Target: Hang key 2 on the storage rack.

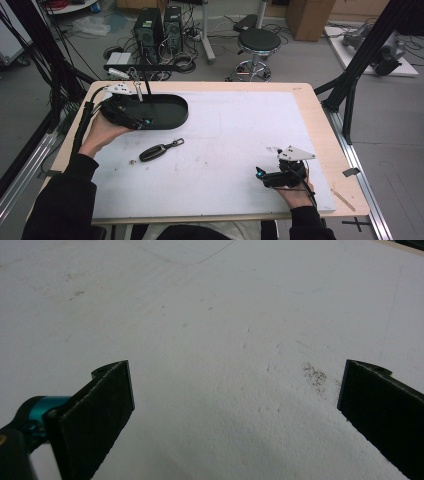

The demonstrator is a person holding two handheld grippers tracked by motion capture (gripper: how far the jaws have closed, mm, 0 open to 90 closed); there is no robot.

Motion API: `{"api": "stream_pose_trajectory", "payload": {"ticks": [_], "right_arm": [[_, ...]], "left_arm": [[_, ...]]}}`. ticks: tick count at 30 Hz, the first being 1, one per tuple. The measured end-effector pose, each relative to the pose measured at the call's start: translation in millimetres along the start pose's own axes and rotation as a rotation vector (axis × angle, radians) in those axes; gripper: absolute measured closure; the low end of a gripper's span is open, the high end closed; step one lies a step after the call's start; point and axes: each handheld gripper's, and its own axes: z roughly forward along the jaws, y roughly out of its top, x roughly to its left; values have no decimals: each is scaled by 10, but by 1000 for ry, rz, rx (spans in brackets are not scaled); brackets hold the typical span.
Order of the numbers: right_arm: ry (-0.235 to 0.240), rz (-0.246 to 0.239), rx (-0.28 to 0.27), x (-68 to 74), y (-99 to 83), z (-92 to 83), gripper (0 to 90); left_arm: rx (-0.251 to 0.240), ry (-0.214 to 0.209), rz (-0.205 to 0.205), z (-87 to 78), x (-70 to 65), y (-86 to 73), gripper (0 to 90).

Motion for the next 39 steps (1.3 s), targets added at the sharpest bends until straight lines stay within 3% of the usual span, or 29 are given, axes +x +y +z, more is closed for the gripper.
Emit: {"api": "stream_pose_trajectory", "payload": {"ticks": [19, 24, 32, 39], "right_arm": [[2, -6, 1, 6, -4, 4, 8], [5, -7, 5, 13, -5, 8, 8], [8, -12, 7, 19, -3, 14, 8], [9, -16, 14, 22, -8, 21, 8]], "left_arm": [[128, -57, 41, 331, -180, -145, 17], [155, -80, 32, 401, -194, -186, 17], [258, -134, 58, 576, -276, -248, 20], [331, -191, 53, 760, -328, -318, 20]]}}
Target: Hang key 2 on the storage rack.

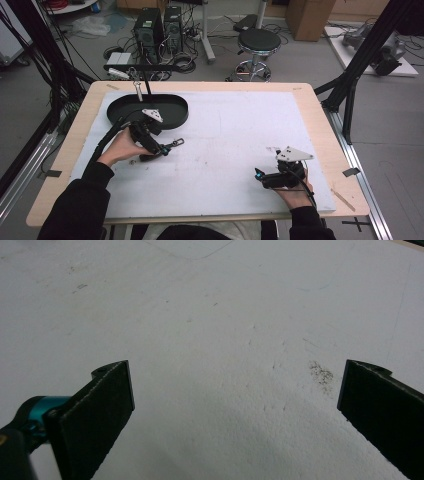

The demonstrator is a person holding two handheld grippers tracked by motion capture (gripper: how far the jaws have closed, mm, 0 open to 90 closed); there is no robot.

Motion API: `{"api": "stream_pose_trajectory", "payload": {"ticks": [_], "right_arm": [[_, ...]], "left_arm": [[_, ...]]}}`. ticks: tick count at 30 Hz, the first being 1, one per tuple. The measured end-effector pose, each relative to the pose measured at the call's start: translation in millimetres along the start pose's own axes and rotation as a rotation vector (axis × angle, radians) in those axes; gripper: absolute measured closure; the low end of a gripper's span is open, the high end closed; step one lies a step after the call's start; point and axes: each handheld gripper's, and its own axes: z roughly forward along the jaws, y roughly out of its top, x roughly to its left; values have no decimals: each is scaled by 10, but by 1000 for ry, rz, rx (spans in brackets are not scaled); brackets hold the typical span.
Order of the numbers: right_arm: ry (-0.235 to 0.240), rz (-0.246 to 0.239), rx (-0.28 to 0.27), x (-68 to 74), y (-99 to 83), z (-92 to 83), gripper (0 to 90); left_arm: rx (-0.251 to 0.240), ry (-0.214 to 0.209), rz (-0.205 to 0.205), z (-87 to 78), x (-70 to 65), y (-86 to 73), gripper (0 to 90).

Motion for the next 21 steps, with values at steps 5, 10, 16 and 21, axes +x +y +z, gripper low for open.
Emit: {"api": "stream_pose_trajectory", "payload": {"ticks": [5, 10, 16, 21], "right_arm": [[-4, -5, 3, -1, -4, 5, 8], [-2, -10, 7, 2, -6, 14, 8], [-1, -8, 11, 2, -9, 18, 8], [-3, -13, 13, 1, -11, 23, 8]], "left_arm": [[57, -15, 12, 90, 27, -6, 46], [111, -1, 19, 195, 28, -18, 67], [133, 40, 51, 258, -6, -15, 106], [152, 64, 58, 290, -16, -20, 207]]}}
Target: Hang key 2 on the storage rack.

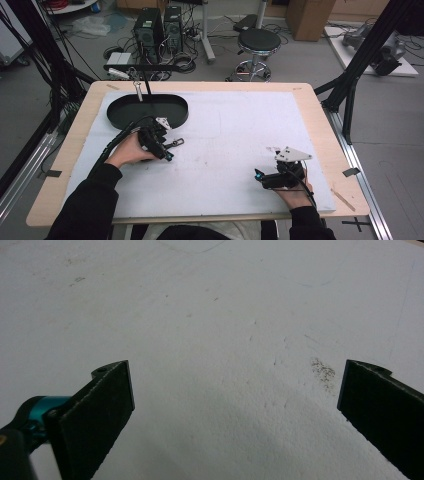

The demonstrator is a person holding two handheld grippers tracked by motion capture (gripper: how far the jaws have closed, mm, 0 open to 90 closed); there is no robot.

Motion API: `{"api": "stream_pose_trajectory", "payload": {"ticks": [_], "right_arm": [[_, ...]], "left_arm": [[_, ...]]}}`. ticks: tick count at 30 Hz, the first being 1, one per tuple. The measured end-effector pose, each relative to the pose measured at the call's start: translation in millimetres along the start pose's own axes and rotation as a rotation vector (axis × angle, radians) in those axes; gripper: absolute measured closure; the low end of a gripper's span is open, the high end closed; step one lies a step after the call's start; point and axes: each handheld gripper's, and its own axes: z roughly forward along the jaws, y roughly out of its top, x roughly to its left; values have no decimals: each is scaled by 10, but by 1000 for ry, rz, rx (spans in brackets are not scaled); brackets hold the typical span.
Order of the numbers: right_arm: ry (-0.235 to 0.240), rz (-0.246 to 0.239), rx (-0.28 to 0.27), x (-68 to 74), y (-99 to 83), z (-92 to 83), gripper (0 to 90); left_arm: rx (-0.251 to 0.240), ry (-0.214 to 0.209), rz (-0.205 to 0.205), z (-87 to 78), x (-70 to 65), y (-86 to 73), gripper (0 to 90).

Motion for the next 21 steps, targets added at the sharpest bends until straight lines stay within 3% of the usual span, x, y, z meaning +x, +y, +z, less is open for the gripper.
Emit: {"api": "stream_pose_trajectory", "payload": {"ticks": [5, 8, 18, 21], "right_arm": [[0, -2, 3, 4, 1, 3, 8], [2, -2, 3, 7, 1, 7, 8], [-5, -16, 19, 24, 0, 28, 8], [-6, -20, 21, 26, 0, 30, 8]], "left_arm": [[-5, 18, 16, -4, -18, 10, 297], [0, 80, 39, -4, -47, 23, 387], [3, 77, 23, 6, -60, 51, 477], [-7, 76, 37, 0, -71, 62, 618]]}}
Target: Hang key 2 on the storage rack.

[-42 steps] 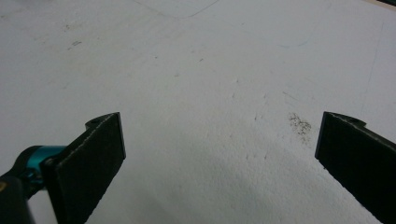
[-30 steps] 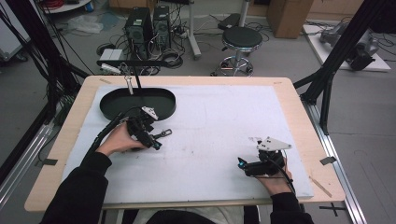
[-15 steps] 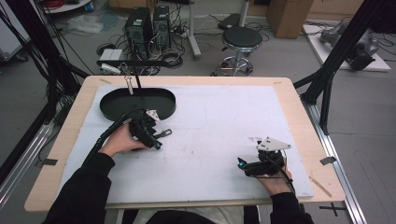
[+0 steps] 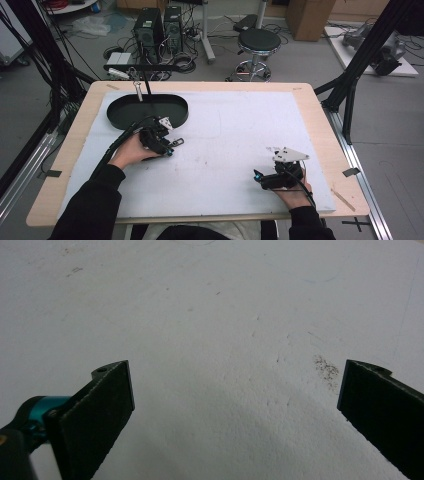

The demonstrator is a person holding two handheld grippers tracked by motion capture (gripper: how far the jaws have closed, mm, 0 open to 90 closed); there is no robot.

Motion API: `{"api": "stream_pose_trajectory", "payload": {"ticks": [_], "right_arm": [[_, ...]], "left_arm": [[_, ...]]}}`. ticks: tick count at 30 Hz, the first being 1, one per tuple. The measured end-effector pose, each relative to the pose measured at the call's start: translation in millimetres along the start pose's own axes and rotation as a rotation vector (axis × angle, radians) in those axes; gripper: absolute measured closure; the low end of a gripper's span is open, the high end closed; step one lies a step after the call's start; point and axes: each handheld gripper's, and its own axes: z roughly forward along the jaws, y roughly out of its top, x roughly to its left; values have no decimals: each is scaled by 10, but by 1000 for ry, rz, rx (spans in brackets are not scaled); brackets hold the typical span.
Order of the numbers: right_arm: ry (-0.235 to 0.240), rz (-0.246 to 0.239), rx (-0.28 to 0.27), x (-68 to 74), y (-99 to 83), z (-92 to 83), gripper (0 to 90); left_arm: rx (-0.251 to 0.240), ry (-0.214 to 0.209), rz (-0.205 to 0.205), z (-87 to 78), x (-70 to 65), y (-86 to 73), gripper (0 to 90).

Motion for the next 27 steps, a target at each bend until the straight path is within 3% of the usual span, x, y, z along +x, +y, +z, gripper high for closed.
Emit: {"api": "stream_pose_trajectory", "payload": {"ticks": [3, 6, 15, 18, 27], "right_arm": [[0, 1, 0, -2, 0, -1, 8], [-2, -1, 0, -5, 0, 0, 8], [0, 2, -2, -8, -2, -4, 8], [4, 3, -2, -5, 2, -3, 8], [6, 10, -10, -9, 3, -16, 8]], "left_arm": [[-12, 5, 2, 3, -8, 8, 747], [-22, 2, 13, 3, -13, 10, 810], [-35, -2, 11, -4, -7, 5, 842], [-31, 5, 42, -29, -10, 4, 843], [-92, 18, 30, -231, -9, -15, 850]]}}
